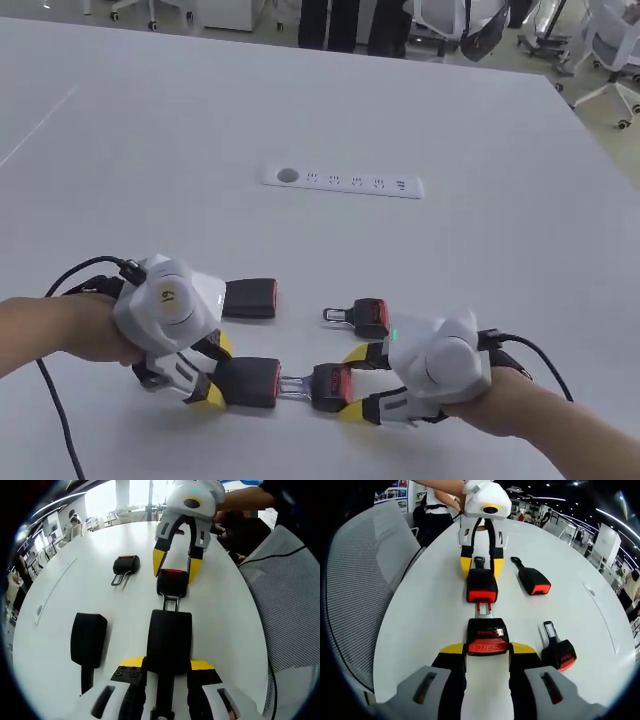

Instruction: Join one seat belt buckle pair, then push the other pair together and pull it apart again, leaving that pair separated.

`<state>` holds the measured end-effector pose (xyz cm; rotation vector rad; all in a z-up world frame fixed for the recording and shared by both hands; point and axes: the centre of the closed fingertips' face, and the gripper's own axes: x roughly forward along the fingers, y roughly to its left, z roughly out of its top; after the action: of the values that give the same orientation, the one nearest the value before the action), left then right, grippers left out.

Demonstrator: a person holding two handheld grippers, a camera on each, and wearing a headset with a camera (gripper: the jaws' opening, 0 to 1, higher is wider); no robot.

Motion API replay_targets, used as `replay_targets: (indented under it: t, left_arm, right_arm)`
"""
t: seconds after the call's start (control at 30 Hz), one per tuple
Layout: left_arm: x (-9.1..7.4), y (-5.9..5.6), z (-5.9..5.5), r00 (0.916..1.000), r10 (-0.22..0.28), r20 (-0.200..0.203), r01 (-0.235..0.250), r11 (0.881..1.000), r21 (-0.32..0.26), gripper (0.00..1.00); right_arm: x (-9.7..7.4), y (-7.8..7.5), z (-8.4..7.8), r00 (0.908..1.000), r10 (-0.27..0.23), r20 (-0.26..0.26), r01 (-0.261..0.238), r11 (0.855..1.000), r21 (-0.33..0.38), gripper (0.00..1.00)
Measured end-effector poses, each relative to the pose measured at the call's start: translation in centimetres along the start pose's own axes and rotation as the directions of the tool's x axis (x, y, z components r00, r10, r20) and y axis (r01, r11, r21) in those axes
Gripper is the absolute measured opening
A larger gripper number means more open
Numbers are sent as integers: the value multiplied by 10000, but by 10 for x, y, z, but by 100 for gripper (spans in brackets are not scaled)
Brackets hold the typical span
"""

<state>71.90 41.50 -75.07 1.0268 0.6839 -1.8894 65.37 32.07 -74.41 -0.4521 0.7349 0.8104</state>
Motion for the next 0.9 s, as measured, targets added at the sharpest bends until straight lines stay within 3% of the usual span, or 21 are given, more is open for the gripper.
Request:
replay_targets:
  t: [0.9]
  left_arm:
    - [0, 0, 0, 10000, 15, -30, -15, 10000, -40, 31]
  right_arm:
    - [12, 3, 11, 9999, 36, 124, -36, 10000, 41, 30]
